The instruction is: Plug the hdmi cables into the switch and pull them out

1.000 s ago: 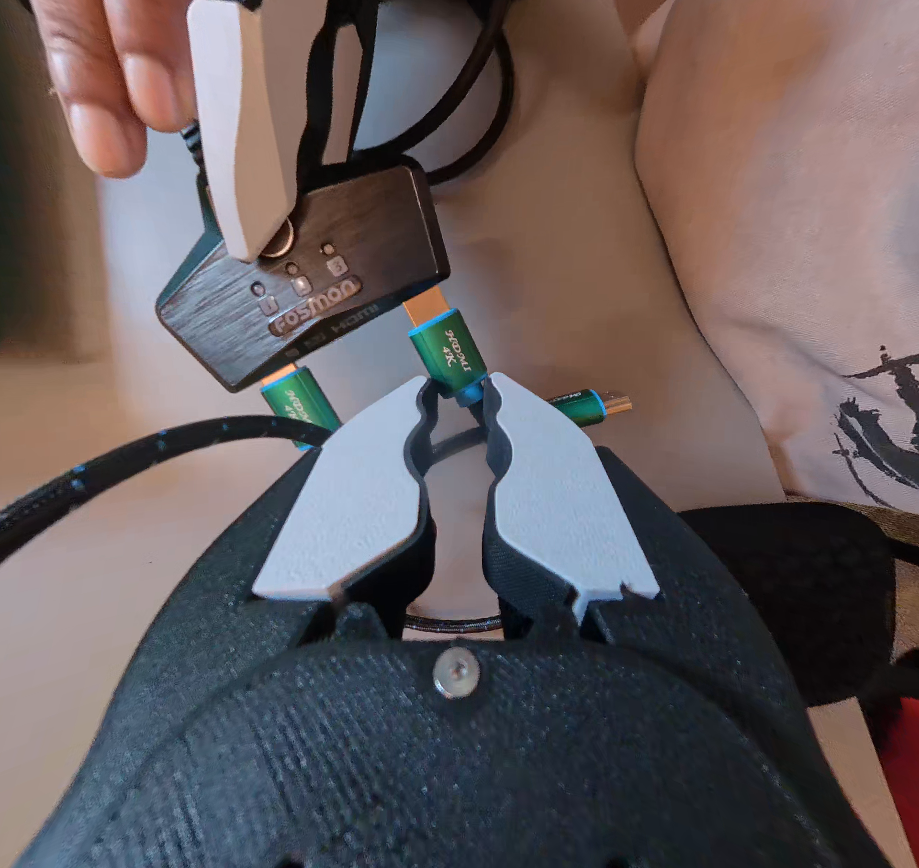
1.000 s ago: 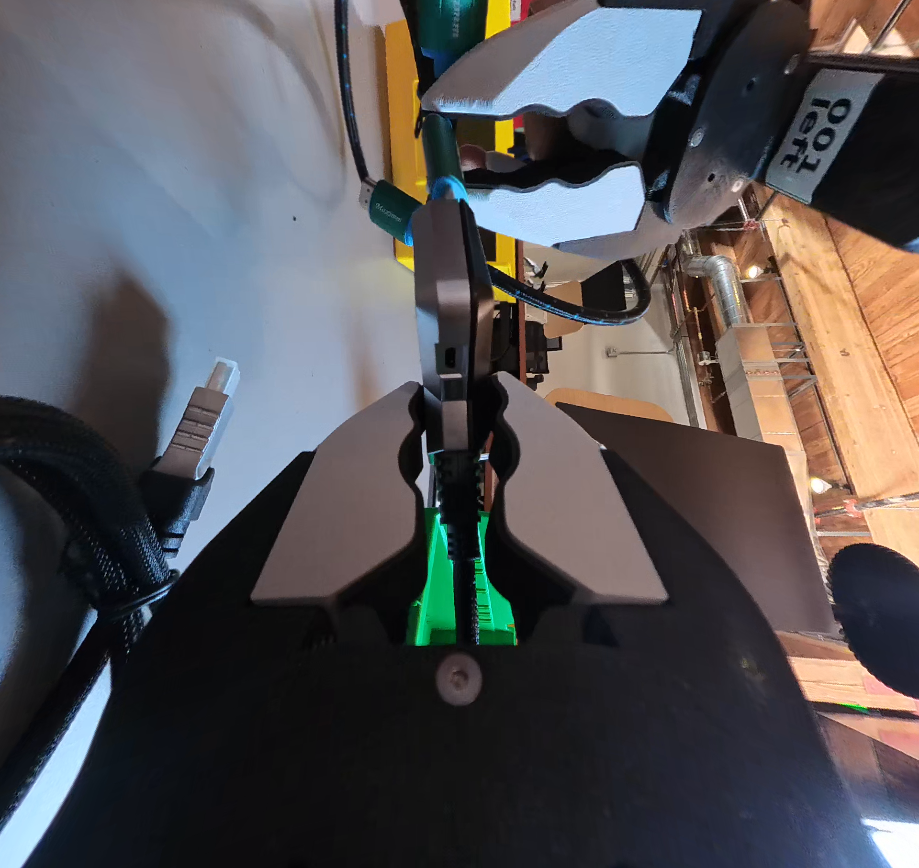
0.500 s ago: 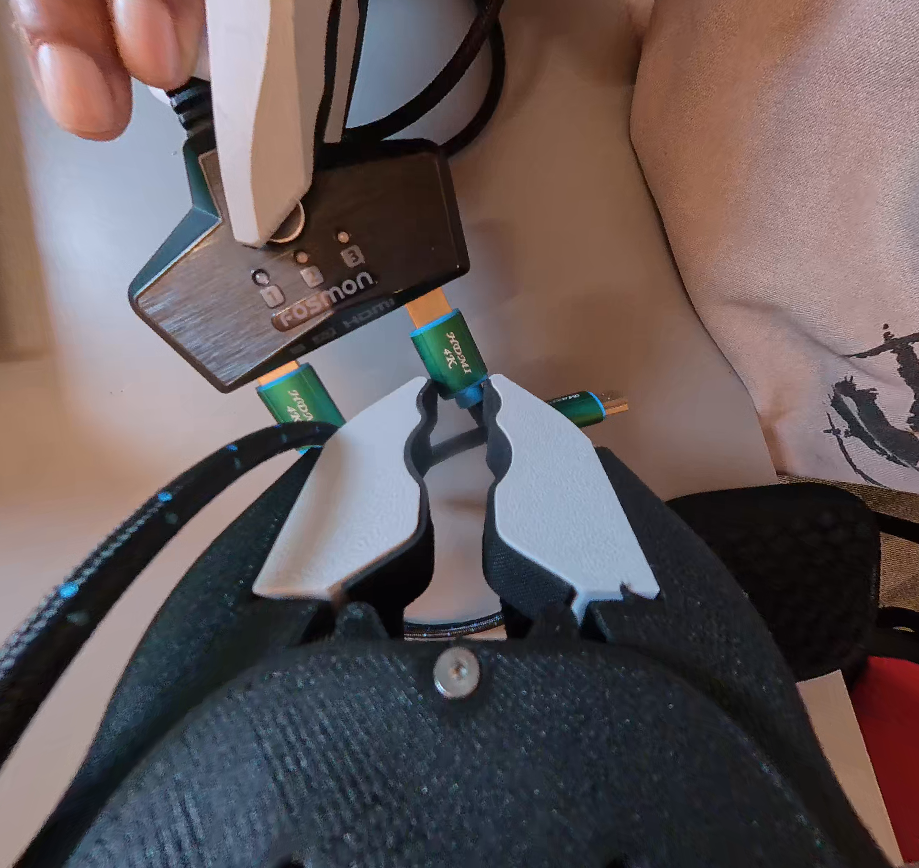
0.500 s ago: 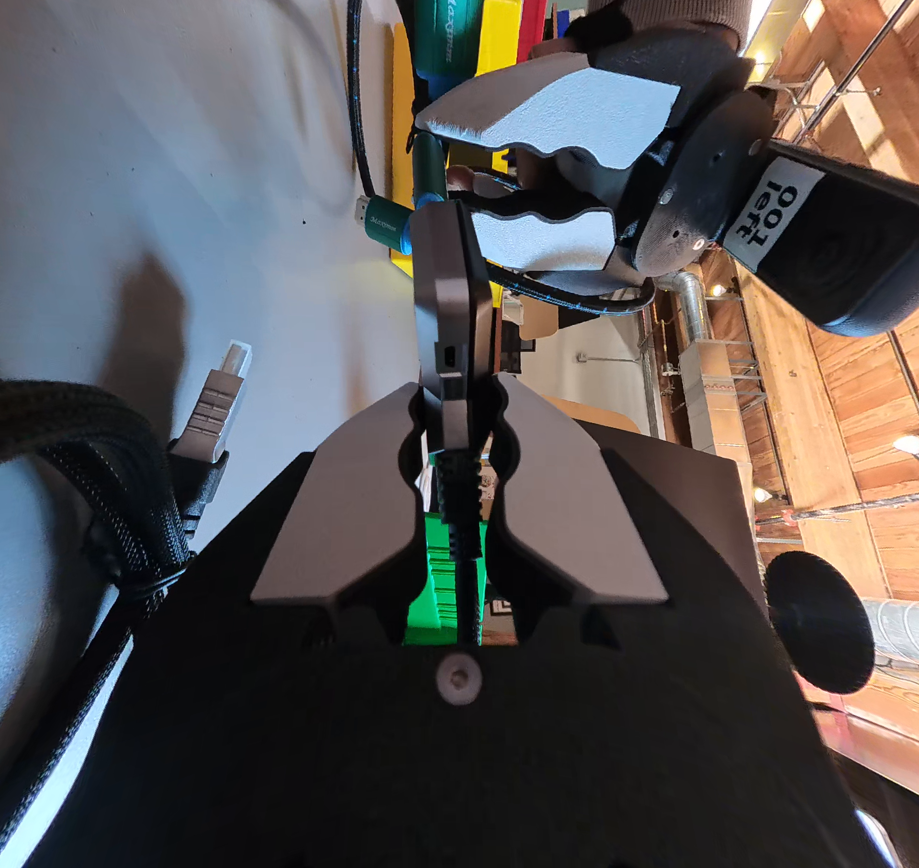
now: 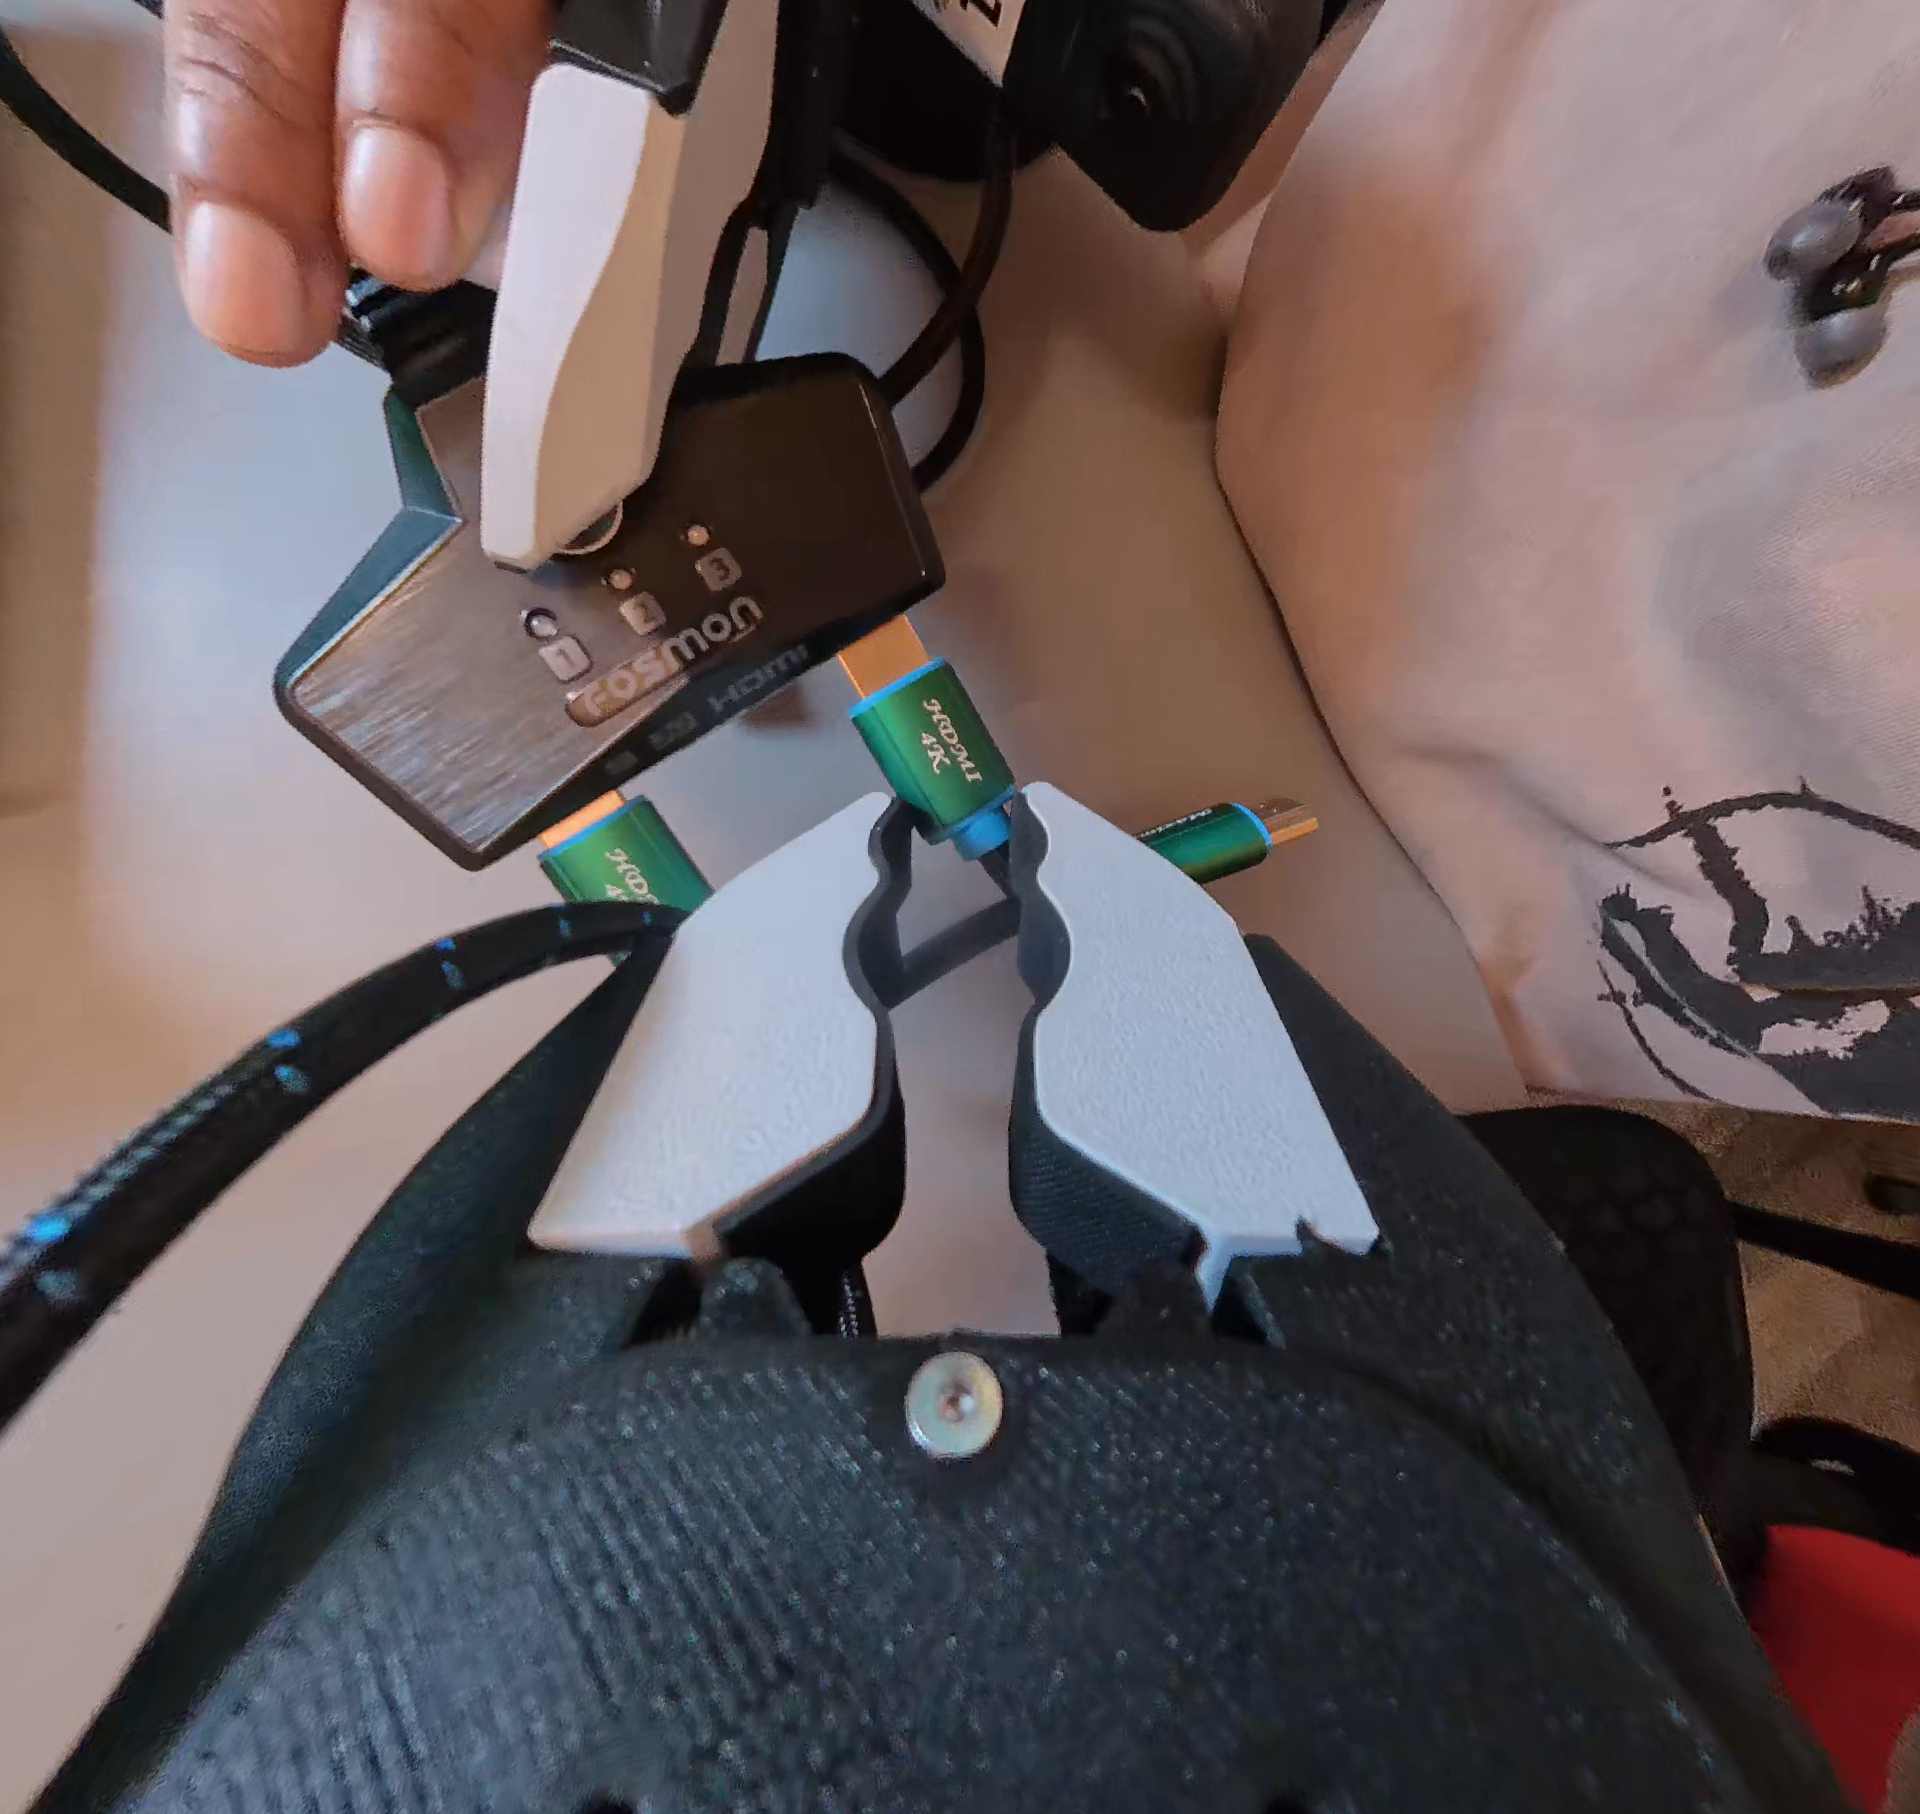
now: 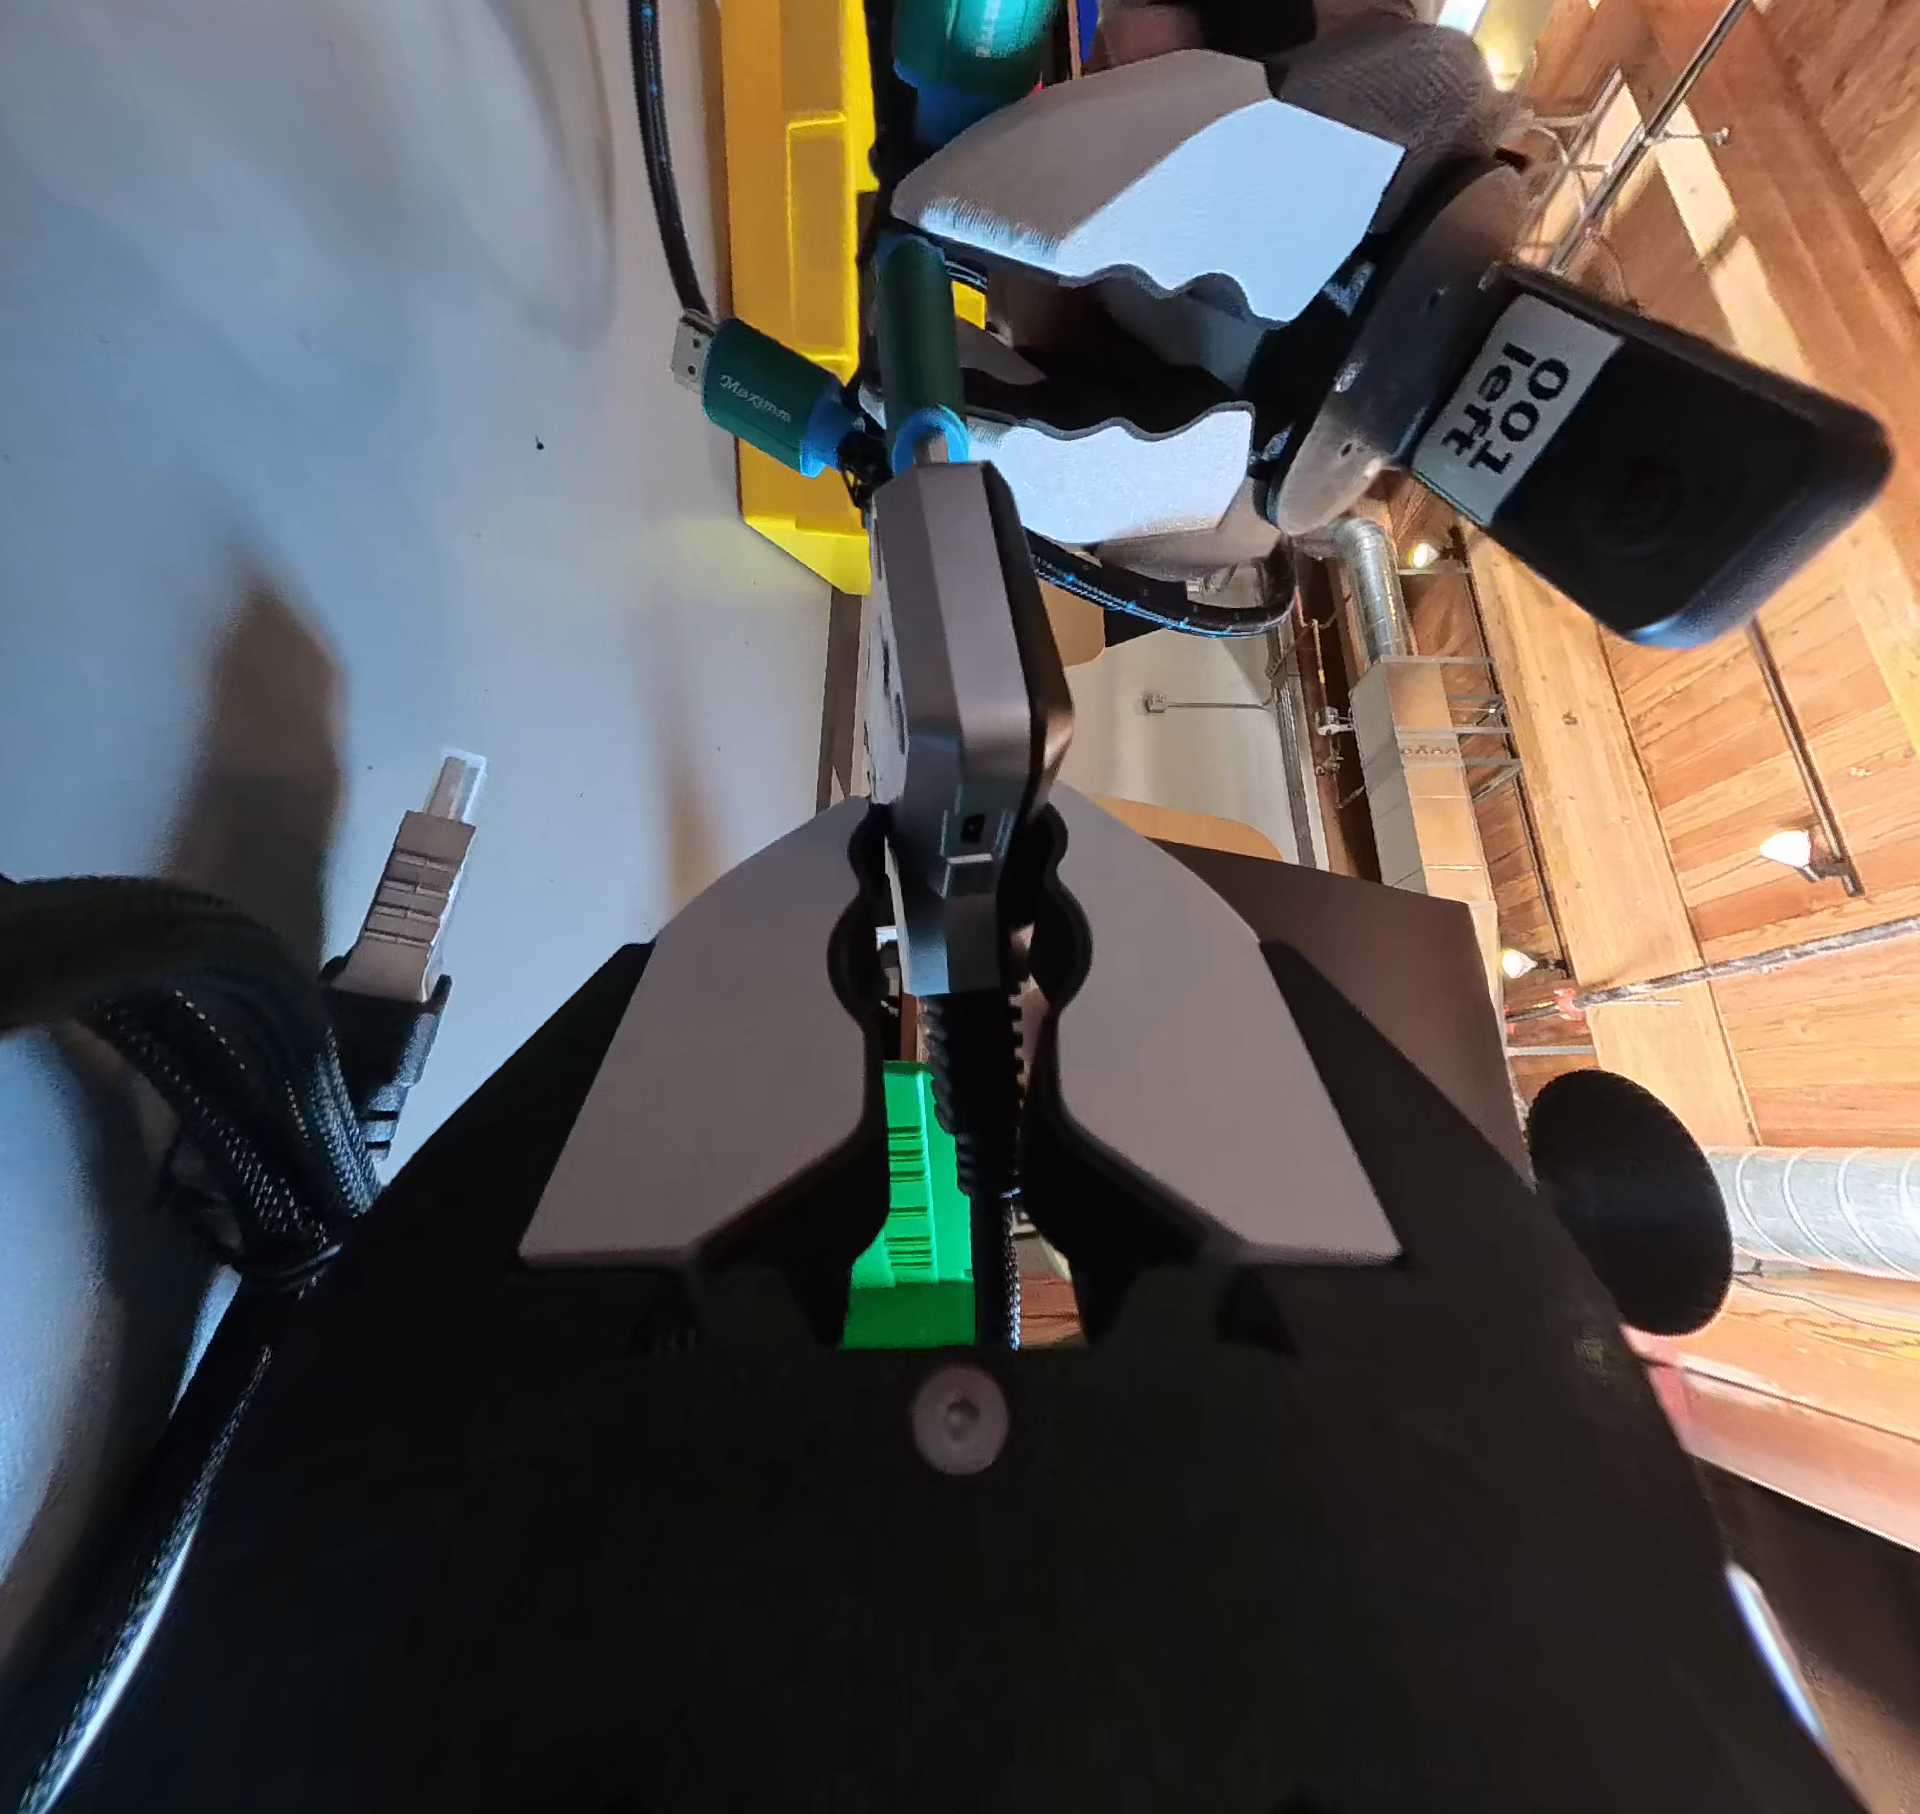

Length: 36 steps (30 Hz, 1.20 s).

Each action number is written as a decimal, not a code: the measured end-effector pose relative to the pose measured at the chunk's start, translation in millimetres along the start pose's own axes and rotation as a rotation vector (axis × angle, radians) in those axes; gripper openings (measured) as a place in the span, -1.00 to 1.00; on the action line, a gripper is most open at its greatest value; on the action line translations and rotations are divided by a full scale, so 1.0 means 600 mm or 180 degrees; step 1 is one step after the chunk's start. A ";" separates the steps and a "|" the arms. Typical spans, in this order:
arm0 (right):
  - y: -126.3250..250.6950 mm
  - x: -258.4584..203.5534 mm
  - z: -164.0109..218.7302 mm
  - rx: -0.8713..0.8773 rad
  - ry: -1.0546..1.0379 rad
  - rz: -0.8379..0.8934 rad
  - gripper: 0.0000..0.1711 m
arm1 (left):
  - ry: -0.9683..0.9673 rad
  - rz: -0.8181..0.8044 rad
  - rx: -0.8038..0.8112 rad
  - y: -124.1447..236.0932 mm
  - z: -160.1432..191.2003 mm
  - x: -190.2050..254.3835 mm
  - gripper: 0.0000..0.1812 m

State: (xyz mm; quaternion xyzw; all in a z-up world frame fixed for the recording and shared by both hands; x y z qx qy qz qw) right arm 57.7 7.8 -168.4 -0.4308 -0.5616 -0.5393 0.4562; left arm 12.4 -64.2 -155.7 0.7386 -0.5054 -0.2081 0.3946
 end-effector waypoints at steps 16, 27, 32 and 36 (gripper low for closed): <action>0.003 0.015 0.007 0.0019 -0.0362 0.0105 -0.70 | 0.0728 -0.0062 0.0573 0.010 -0.017 0.003 -0.81; 0.010 0.020 0.009 0.0069 -0.0390 0.0200 -0.72 | 0.1319 -0.0214 0.0939 0.030 -0.027 -0.025 -0.81; -0.008 0.017 -0.013 0.0061 -0.0351 0.0166 -0.72 | 0.1040 -0.0018 0.0630 0.023 -0.030 -0.003 -0.81; 0.001 0.025 0.009 0.0087 -0.0587 0.0197 -0.72 | 0.1114 -0.0033 0.0743 0.049 -0.033 -0.005 -0.81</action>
Point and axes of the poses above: each gripper's, where its closed fingertips meet, y back along the fingers, z out of its underside, x = y × z across the jaws, the point moved 3 cm from there along y, back along the fingers, and after that the axes turned 12 degrees about -z, right-handed, at the moved point
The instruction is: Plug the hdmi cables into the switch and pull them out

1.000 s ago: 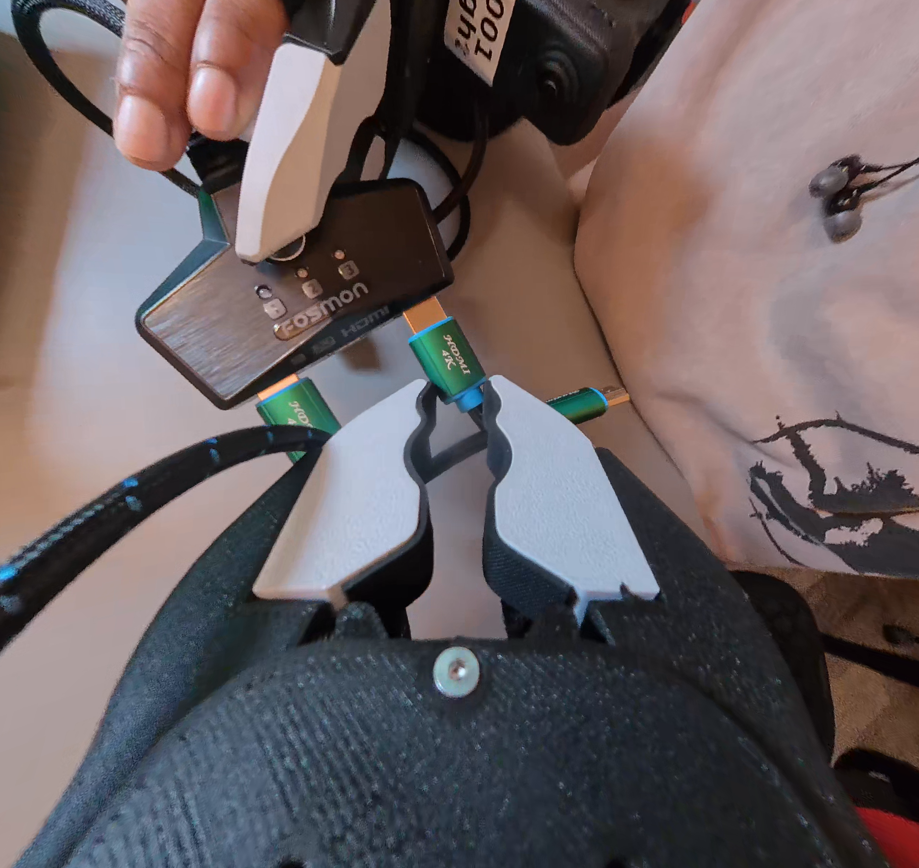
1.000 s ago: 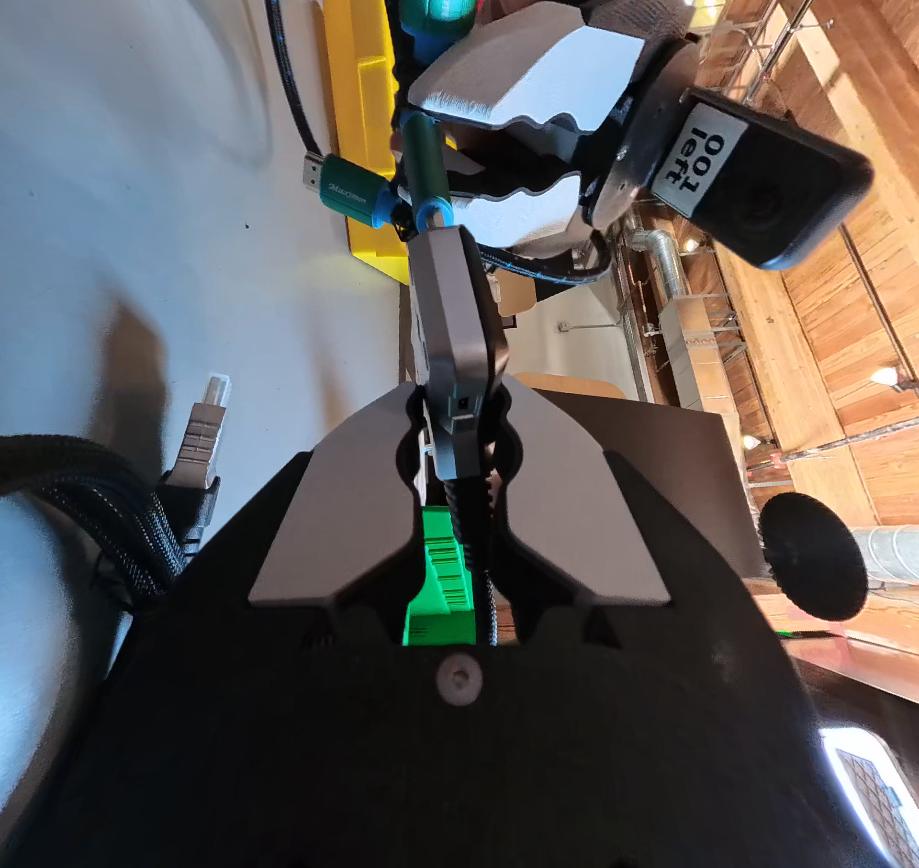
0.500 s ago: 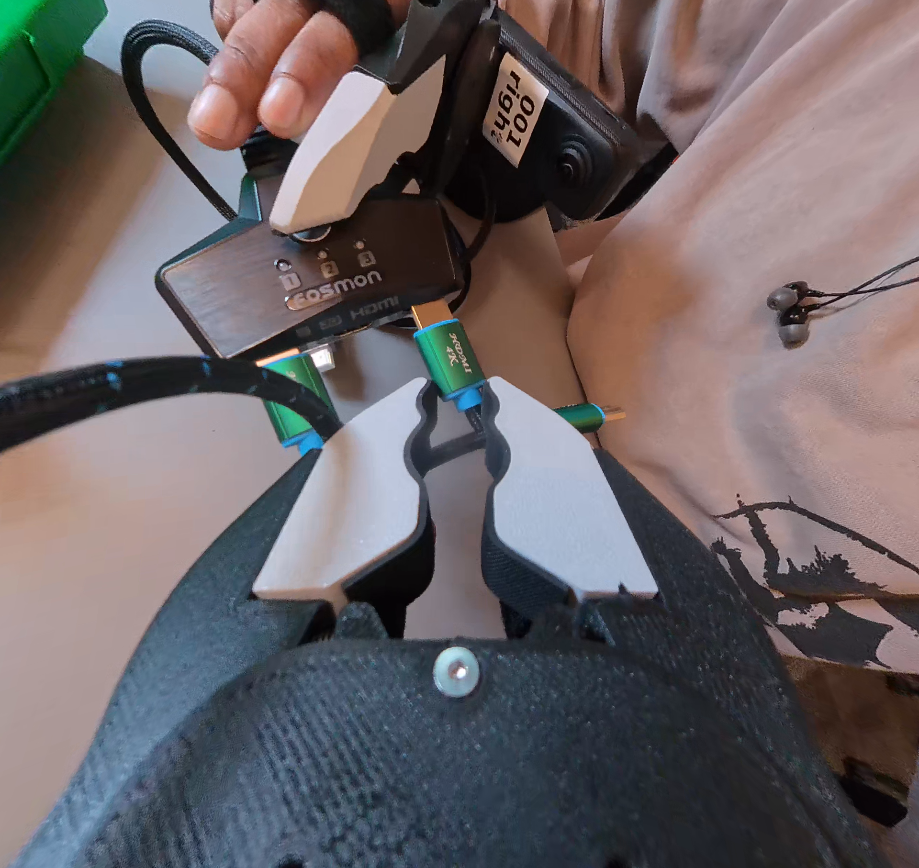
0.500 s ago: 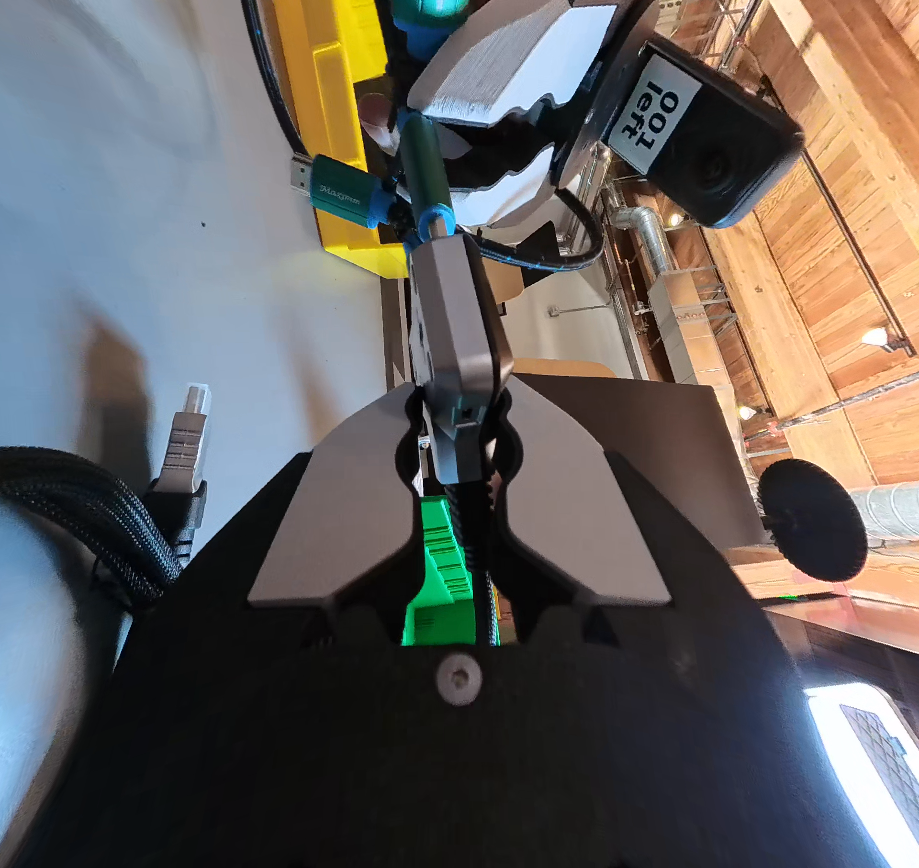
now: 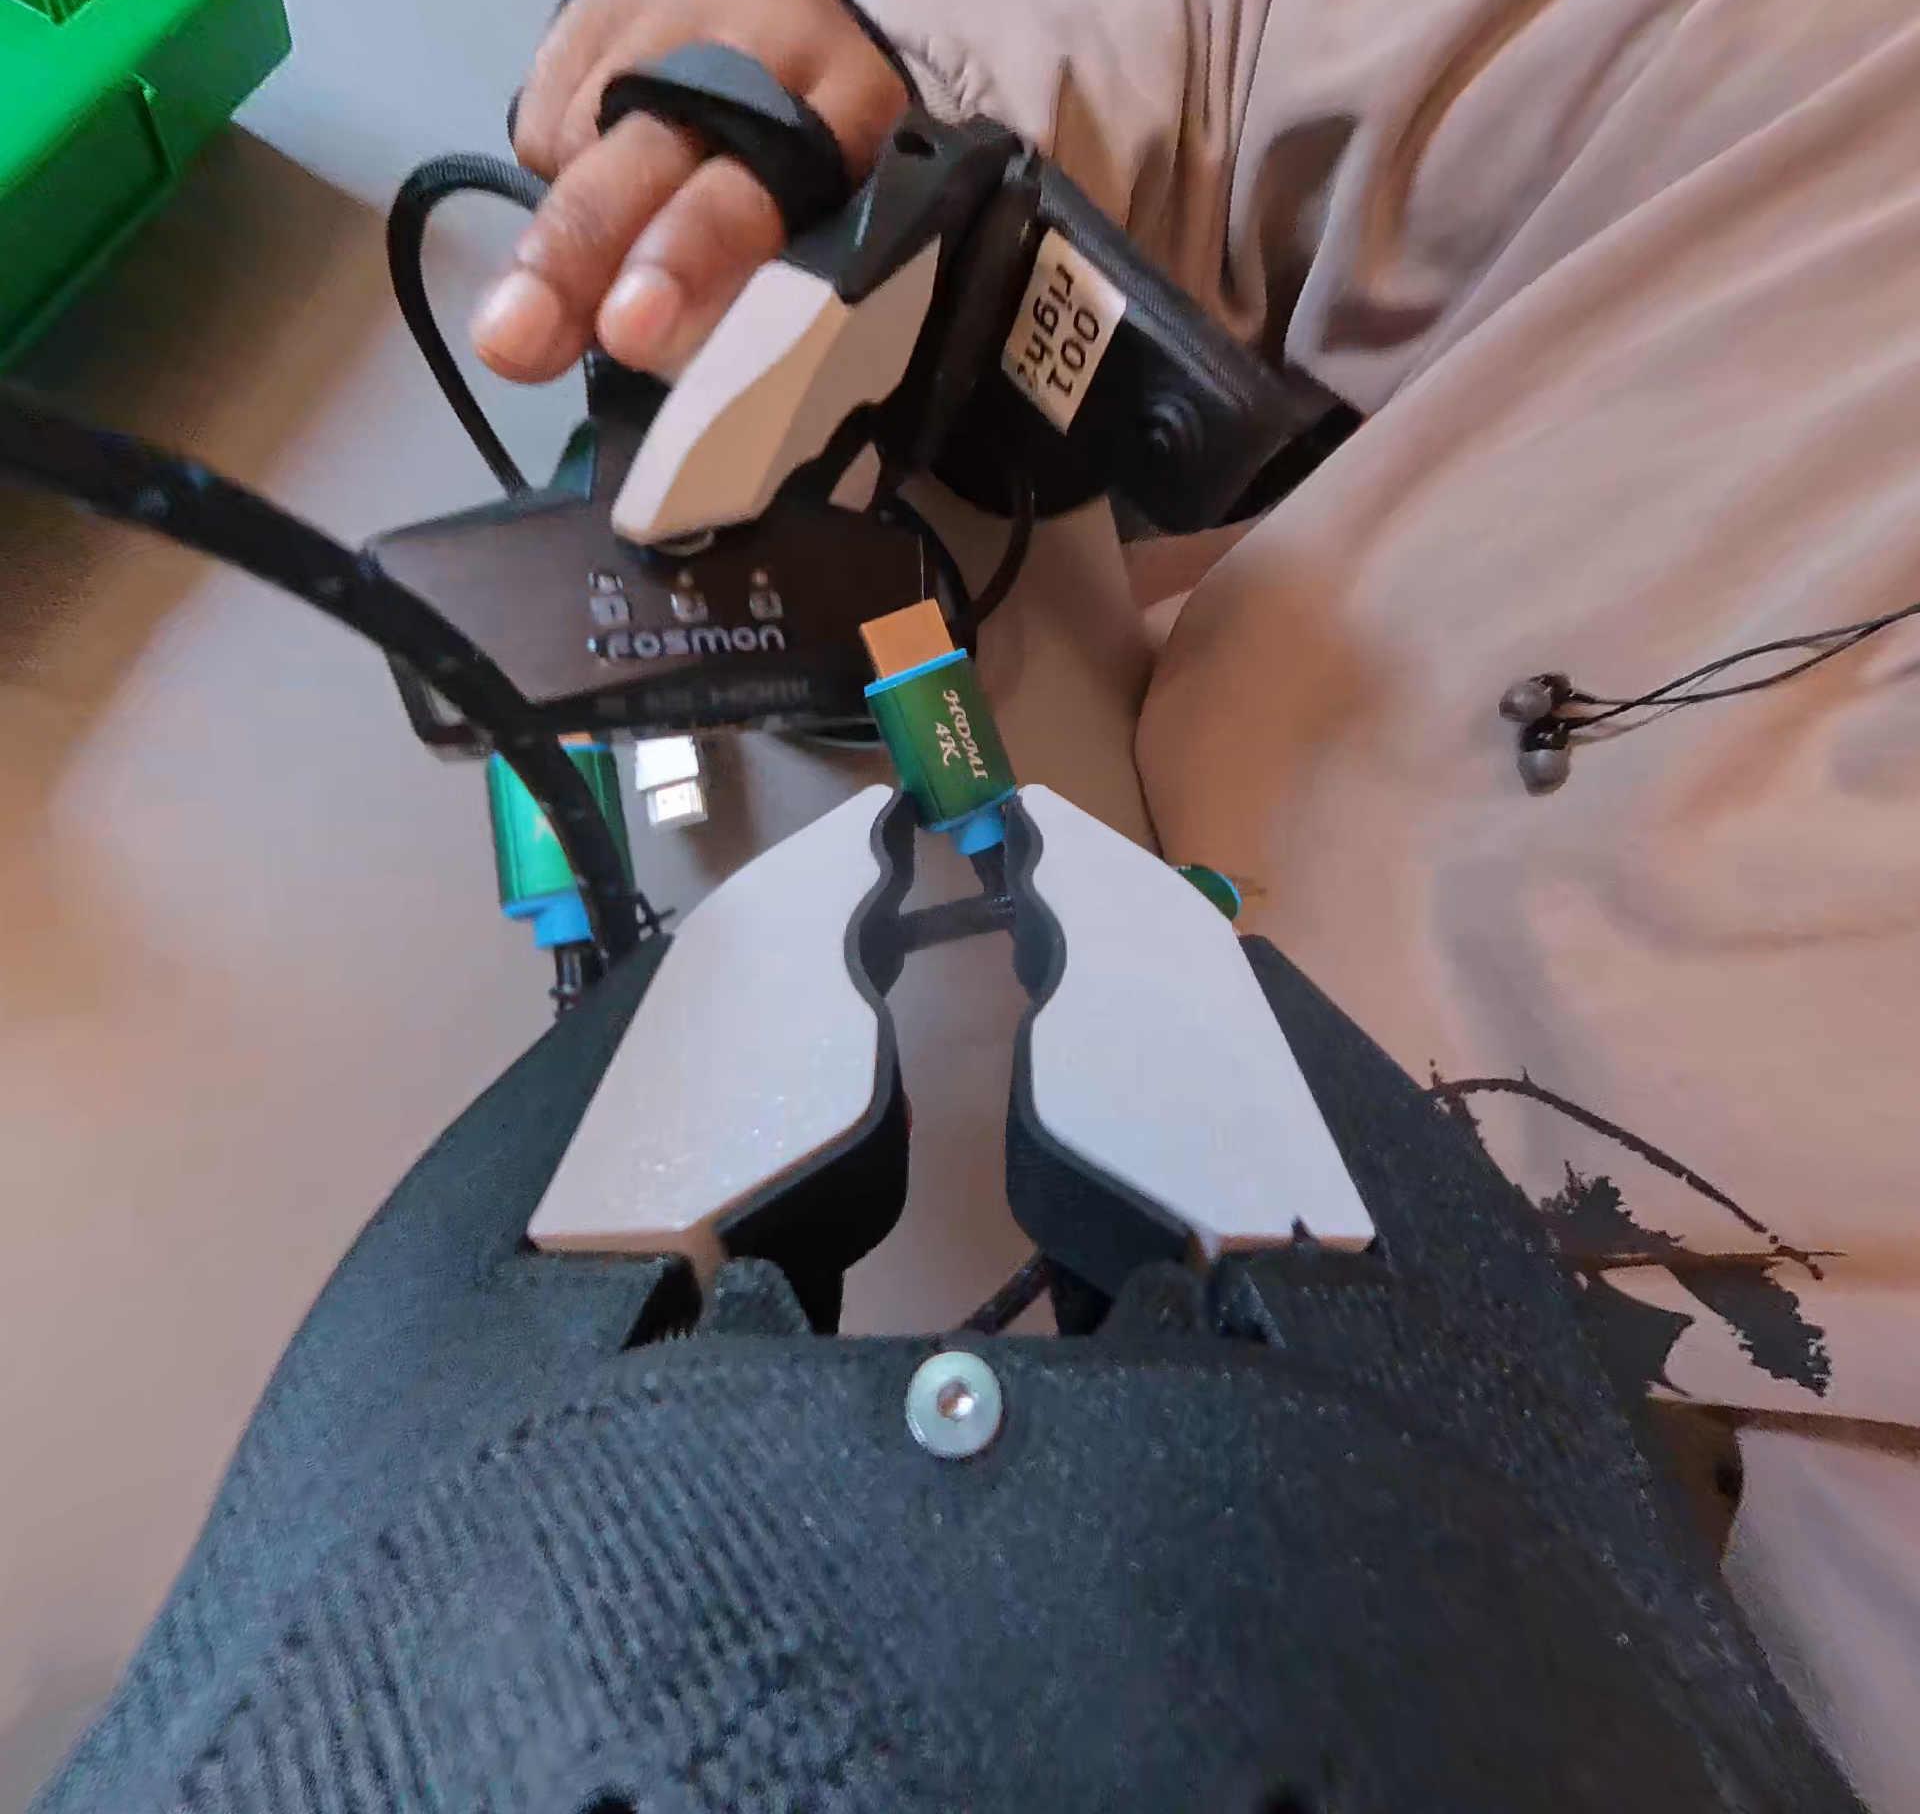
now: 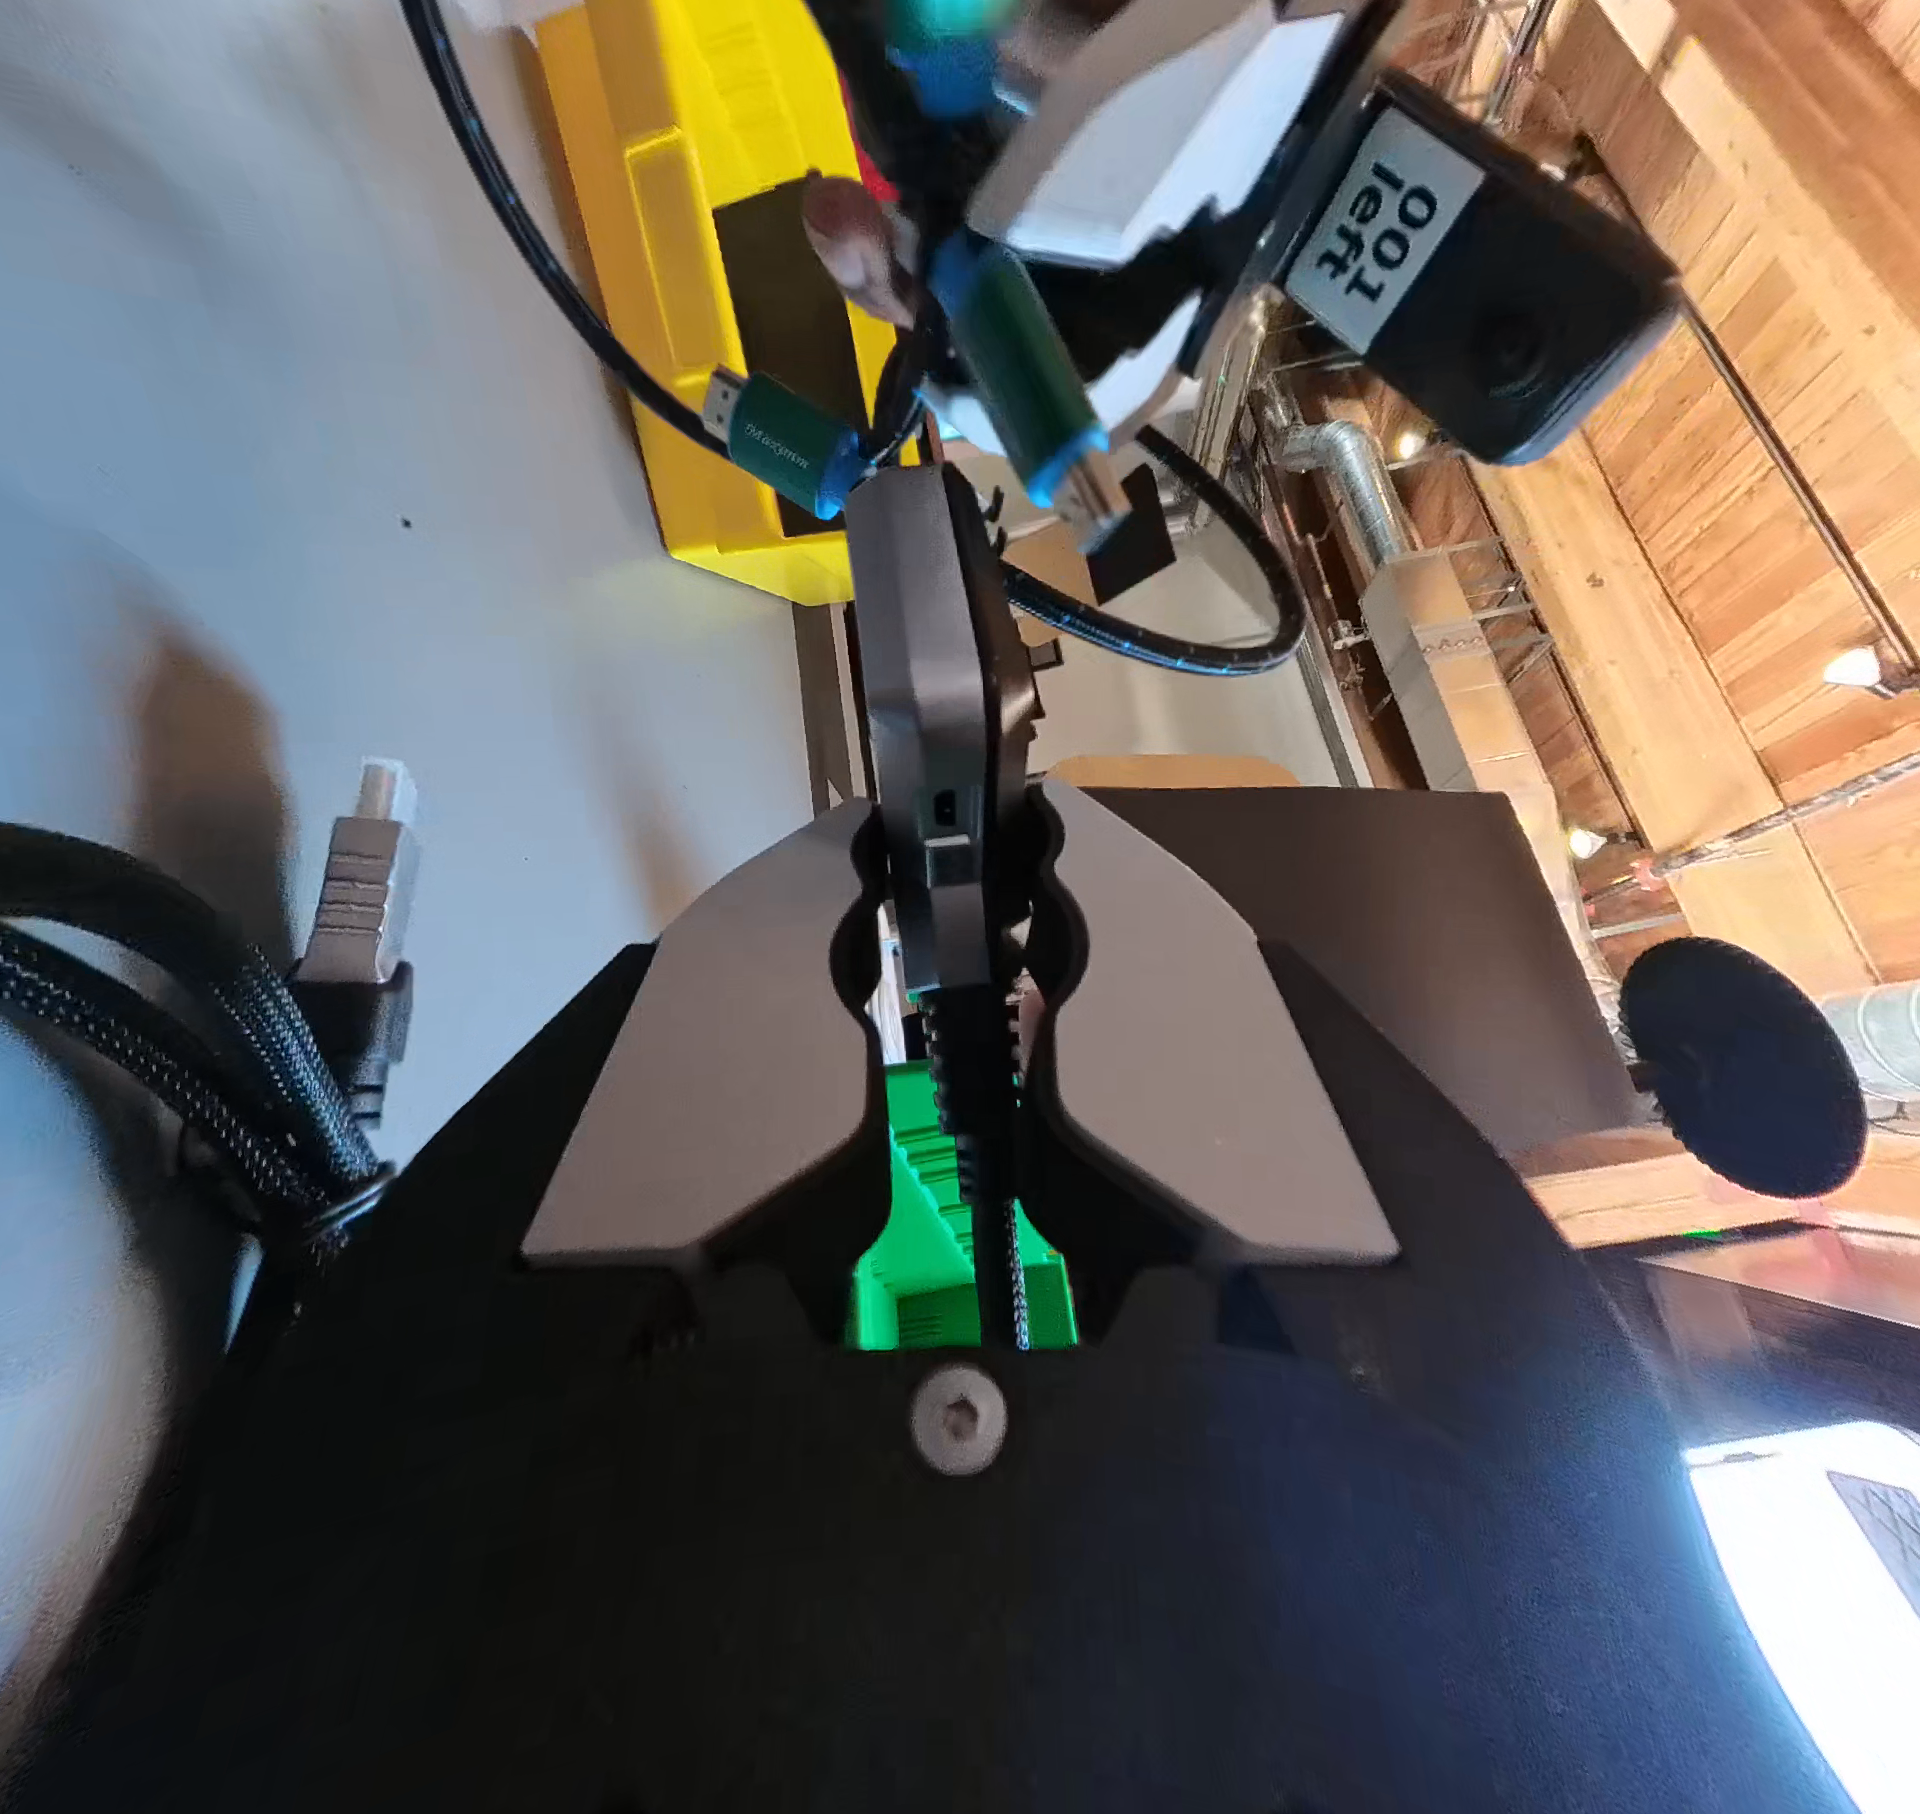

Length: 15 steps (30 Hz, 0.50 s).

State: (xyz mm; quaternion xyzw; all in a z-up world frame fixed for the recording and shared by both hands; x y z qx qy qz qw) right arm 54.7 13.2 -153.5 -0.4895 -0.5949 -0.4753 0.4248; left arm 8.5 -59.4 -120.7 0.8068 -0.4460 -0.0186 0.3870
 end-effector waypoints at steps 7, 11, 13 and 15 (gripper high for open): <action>0.001 -0.005 -0.010 0.0093 0.0131 -0.0055 -0.72 | 0.0001 -0.0098 -0.0447 -0.025 0.033 -0.005 -0.82; 0.001 -0.004 -0.012 0.0112 0.0154 -0.0062 -0.73 | -0.0082 -0.0149 -0.0758 -0.025 0.042 -0.004 -0.82; 0.001 -0.003 -0.013 0.0107 0.0211 -0.0070 -0.73 | -0.0116 -0.0174 -0.0925 -0.027 0.049 -0.006 -0.82; 0.001 -0.008 -0.016 0.0103 0.0347 -0.0079 -0.73 | -0.0147 -0.0153 -0.1001 -0.031 0.052 -0.004 -0.82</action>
Point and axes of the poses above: each gripper's, where its closed fingertips meet, y back along the fingers, z out of its underside, x = y × z across the jaws, the point moved 3 cm from there along y, back along the fingers, and after that the axes turned 12 degrees about -z, right-handed, at the moved point
